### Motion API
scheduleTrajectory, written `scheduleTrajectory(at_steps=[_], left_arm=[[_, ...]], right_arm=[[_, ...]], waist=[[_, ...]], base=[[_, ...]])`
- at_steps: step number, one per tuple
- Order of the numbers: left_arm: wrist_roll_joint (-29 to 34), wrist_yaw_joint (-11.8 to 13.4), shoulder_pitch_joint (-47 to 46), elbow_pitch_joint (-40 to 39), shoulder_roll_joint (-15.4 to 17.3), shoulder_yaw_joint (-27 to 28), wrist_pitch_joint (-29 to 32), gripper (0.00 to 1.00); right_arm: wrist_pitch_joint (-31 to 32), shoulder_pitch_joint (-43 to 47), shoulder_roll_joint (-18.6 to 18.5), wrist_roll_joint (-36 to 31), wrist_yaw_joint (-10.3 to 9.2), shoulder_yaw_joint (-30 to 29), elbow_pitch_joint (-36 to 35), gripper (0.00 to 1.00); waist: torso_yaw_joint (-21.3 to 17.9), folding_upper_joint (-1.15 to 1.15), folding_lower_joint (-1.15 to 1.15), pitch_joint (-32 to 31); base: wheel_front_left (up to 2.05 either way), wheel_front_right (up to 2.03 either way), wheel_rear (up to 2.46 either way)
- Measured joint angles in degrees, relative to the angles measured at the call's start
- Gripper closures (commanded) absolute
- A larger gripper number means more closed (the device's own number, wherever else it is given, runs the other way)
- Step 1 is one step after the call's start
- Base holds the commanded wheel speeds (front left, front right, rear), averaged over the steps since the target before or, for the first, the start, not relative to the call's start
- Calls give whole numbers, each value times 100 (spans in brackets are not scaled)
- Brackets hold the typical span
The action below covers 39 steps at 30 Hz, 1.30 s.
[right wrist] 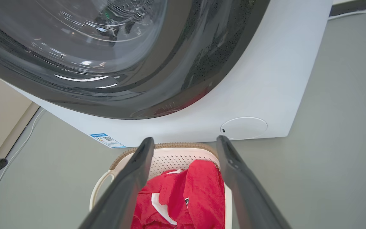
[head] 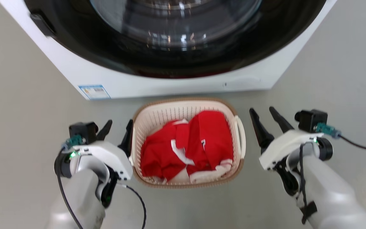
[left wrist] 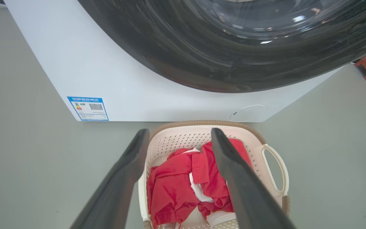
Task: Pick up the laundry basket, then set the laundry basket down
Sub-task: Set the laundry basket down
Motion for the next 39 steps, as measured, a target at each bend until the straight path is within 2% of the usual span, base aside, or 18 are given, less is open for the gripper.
scheduleTrajectory(at_steps=[10, 19, 27, 39], left_arm=[[724, -7, 1037, -929, -158, 578, 1, 0], [1184, -7, 1763, -1860, -278, 1034, 0, 0], [1468, 1, 2258, -2547, -357, 1314, 0, 0], [1458, -9, 2865, -3363, -438, 1574, 0, 0]], right_arm=[[0, 1071, -57, -968, 0, -845, -787, 0], [0, 1940, 105, -1613, 0, -1541, -1601, 0], [0, 2473, 319, -2063, 0, -2224, -2388, 0], [0, 2942, 467, -2484, 0, -2836, -2971, 0]], waist=[[126, 0, 0, -948], [184, 0, 0, -1577], [195, 0, 0, -1820], [211, 0, 0, -1998]], base=[[0, 0, 0], [0, 0, 0], [0, 0, 0], [0, 0, 0]])
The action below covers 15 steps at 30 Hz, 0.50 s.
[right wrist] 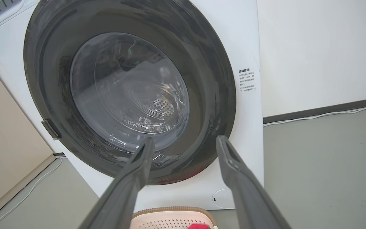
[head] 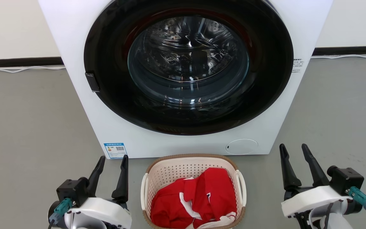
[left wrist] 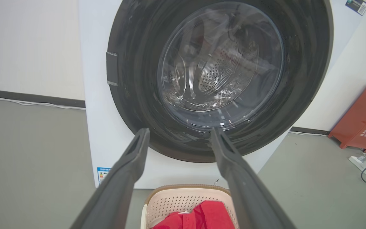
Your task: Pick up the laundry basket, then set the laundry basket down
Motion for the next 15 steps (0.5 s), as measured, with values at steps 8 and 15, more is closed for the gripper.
scheduleTrajectory(at_steps=[8, 15], left_arm=[[-55, -54, 52, -67, -7, -40, 0, 0], [-70, -97, 54, -40, -9, -101, 0, 0]], right_arm=[[0, 17, 70, -131, 0, -108, -57, 0], [0, 17, 101, -147, 0, -100, -57, 0]], waist=[[-10, 0, 0, 8], [-25, 0, 0, 28]], base=[[0, 0, 0], [0, 0, 0]])
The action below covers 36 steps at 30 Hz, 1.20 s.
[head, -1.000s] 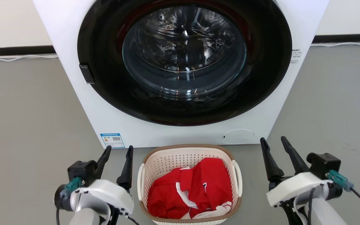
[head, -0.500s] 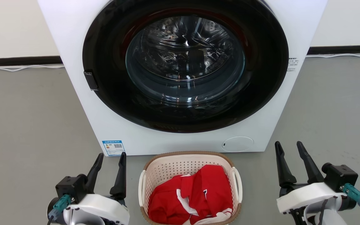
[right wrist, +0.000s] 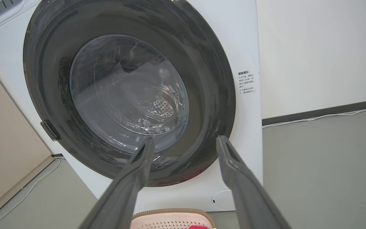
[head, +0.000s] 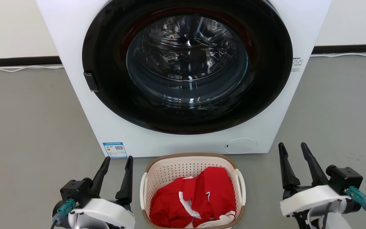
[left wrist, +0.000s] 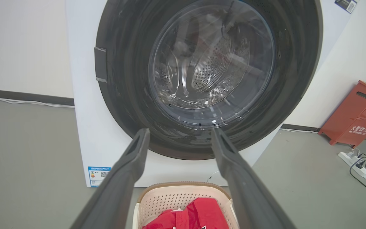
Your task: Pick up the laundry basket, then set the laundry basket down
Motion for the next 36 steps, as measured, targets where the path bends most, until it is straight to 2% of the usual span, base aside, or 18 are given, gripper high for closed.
scheduleTrajectory(at_steps=[21, 22, 26, 36], left_arm=[[-78, -1, -1, 123, 1, -81, 0, 0], [-84, 0, 16, 188, -11, -81, 2, 100], [-103, 0, 235, 434, -41, -82, 13, 100], [-682, 0, 269, 427, -40, -7, 205, 100]], right_arm=[[0, -1, -3, -11, 0, 119, 29, 0], [3, 6, 3, -9, -1, 125, 81, 100], [14, 233, 48, 25, -1, 141, 292, 100], [186, 276, 49, 614, -1, 90, 271, 100]], waist=[[-4, 0, 0, -2], [-5, 0, 0, -3], [-6, 0, 0, -4], [-22, 0, 1, -12]], base=[[0, 0, 0], [0, 0, 0], [0, 0, 0], [0, 0, 0]])
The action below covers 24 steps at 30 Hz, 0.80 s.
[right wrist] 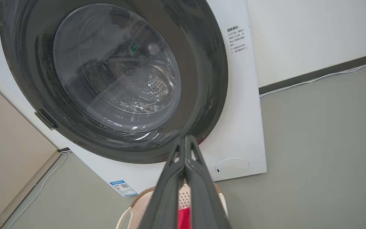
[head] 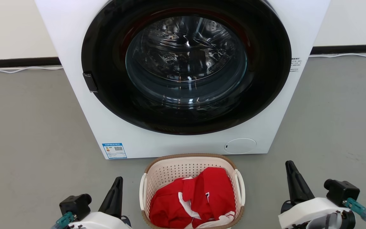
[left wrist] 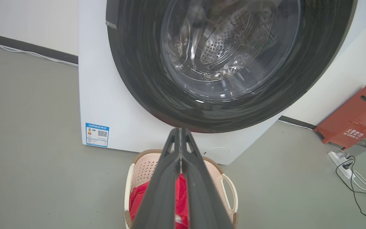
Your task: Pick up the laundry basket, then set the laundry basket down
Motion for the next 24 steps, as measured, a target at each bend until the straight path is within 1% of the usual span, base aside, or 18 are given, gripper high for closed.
scheduleTrajectory(at_steps=[24], left_arm=[[-1391, 0, -1, -108, 1, 212, 388, 100]], right_arm=[[364, 8, 1, 1455, 0, -179, -162, 100]], waist=[[-34, 0, -1, -8]], base=[[0, 0, 0]])
